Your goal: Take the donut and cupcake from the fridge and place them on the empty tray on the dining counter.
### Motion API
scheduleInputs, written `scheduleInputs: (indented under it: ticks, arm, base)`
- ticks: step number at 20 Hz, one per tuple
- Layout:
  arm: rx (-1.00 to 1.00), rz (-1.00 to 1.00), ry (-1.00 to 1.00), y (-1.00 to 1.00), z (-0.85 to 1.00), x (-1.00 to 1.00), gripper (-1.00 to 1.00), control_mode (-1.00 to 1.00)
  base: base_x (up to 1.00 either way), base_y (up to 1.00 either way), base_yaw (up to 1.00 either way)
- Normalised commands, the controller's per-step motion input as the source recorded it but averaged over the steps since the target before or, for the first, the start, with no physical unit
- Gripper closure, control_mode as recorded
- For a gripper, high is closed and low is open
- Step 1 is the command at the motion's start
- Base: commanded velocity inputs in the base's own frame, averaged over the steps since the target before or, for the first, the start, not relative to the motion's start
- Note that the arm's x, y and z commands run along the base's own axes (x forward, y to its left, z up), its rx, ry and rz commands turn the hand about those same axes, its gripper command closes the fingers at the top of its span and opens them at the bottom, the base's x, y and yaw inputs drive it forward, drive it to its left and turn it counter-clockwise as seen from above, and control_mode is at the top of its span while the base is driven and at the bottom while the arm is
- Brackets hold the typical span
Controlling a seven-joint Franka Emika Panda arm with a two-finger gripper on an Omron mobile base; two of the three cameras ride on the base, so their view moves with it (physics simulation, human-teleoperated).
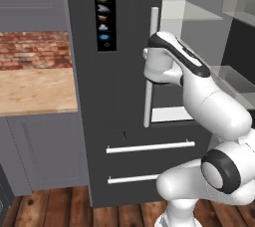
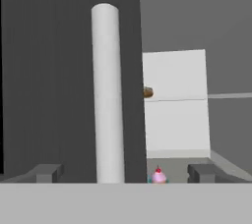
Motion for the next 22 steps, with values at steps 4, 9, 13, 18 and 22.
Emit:
scheduleInputs:
  ticks: [4, 9, 13, 18, 22]
  arm:
    - [0.00, 0.07, 0.00, 0.37, -0.24, 0.71, -1.00, -1.00]
    - [0.00, 0.00, 0.00, 0.29, -0.19, 0.77, -1.00, -1.00]
    - [0.00, -0.05, 0.00, 0.05, -0.10, 0.91, -1.00, -1.00]
    - [0.02, -0.03, 0.04, -0.01, -0.06, 0.80, -1.00, -1.00]
    - [0.01, -0.01, 0.26, -0.02, 0.00, 1.00, 1.00, -1.00]
  base:
    - [0.00, 0.00, 0.00]
    - [0.00, 0.00, 0.00]
    - [0.00, 0.00, 0.00]
    - [0.00, 0.00, 0.00]
    - [0.00, 0.00, 0.00]
